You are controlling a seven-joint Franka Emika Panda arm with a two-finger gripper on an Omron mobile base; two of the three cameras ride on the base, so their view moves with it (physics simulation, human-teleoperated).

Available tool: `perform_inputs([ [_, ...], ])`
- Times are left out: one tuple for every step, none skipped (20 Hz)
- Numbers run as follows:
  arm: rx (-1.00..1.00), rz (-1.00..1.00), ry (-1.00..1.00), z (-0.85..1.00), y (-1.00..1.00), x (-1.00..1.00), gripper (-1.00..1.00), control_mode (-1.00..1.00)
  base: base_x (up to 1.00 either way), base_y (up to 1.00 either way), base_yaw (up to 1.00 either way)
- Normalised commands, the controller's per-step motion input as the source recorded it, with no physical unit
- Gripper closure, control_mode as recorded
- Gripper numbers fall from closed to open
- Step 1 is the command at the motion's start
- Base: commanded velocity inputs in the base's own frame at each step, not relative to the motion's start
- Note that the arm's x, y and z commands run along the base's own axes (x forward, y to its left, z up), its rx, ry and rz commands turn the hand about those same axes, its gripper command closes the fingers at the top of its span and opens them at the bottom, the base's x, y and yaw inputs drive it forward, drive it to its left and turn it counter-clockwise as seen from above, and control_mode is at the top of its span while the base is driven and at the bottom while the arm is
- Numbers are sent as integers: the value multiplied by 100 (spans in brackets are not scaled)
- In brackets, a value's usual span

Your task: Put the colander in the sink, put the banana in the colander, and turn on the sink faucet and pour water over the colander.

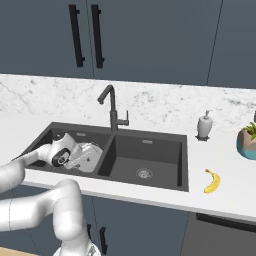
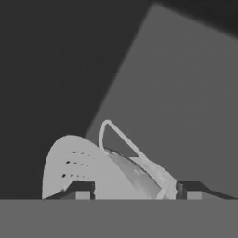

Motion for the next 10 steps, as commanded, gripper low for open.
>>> perform_inputs([
  [1,-2,-21,74,12,0,-100,-100,0,0,0],
  [2,0,-24,83,17,-1,-100,-100,0,0,0],
  [1,0,-26,86,24,-4,-100,-100,0,0,0],
  [0,0,-27,81,34,-9,-100,-100,0,0,0],
  [0,0,-28,77,46,-6,-100,-100,0,0,0],
  [0,0,-22,68,55,-1,-100,-100,0,0,0],
  [0,0,-19,56,59,-4,-100,-100,0,0,0],
  [0,0,-12,47,63,-2,-100,-100,0,0,0],
  [0,0,-4,25,69,-1,-100,-100,0,0,0],
  [0,0,-2,11,69,0,-100,-100,0,0,0],
])
